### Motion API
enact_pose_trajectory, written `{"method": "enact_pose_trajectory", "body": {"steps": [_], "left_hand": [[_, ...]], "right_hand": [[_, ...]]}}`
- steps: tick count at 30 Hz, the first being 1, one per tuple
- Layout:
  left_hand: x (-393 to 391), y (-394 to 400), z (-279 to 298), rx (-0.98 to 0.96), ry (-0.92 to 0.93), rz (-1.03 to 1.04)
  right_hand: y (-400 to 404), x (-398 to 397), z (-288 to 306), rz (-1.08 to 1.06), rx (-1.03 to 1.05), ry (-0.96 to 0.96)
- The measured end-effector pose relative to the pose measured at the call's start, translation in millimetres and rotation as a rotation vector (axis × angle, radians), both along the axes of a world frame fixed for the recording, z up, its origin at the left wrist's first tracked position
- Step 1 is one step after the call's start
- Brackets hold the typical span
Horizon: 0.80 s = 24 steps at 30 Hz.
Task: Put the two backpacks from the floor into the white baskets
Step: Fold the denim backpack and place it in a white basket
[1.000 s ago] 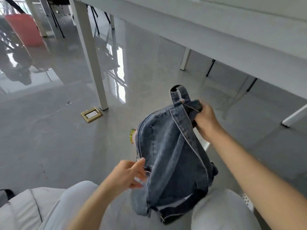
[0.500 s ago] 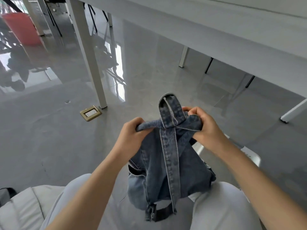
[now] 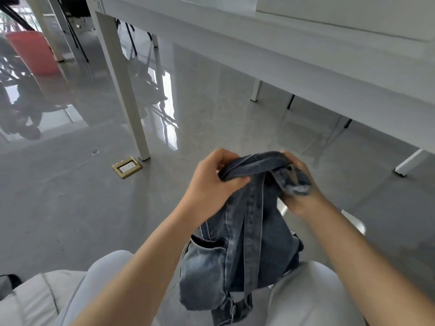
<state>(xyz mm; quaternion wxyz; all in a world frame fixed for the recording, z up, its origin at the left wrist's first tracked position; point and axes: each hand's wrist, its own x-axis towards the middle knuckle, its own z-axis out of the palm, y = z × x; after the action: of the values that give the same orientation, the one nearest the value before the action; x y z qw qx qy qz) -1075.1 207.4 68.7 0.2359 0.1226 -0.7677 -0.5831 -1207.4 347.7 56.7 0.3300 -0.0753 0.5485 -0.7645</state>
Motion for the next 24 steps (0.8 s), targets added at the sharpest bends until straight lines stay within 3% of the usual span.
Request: {"method": "enact_pose_trajectory", "body": {"steps": [5,8,13,16,19,22,24], "left_hand": [[25,-17,-96,-0.208,-0.417,-0.052],[26,-15,-134,-0.241,-0.477,0.029],[30,-11,-164,0.263,-0.468,0.064],[33,-12,-168,0.202,-0.646,-0.026],[25,-3,-152,0.256,-0.629,0.095],[15,5,-124,0.716,-0.417,0.309],[-1,5,-109,0.932,-0.325,0.347]], "right_hand": [[3,-1,0,-0.125,-0.149,-0.059],[1,-2,1,-0.144,-0.132,-0.023],[8,-3,4,-0.189,-0.181,-0.053],[5,-4,11,-0.190,-0.181,-0.101],[0,-2,21,-0.199,-0.170,-0.145],[5,-17,33,-0.296,-0.309,-0.162],[9,-27,43,-0.311,-0.377,-0.156]]}}
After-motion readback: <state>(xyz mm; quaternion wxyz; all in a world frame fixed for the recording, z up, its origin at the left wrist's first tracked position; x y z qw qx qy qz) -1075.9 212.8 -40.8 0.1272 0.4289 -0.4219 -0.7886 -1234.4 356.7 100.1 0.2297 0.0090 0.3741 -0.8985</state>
